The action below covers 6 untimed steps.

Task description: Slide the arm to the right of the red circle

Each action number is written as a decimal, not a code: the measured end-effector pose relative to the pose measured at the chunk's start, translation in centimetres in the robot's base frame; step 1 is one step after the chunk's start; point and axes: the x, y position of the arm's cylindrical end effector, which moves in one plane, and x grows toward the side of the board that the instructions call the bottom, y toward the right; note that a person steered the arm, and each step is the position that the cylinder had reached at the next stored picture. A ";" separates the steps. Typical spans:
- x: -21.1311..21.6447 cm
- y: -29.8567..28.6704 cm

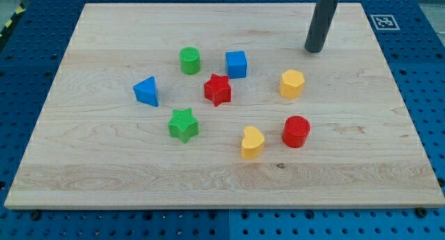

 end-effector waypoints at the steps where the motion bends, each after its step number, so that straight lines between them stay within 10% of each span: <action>1: 1.1 0.0; 6: 19.7 3.5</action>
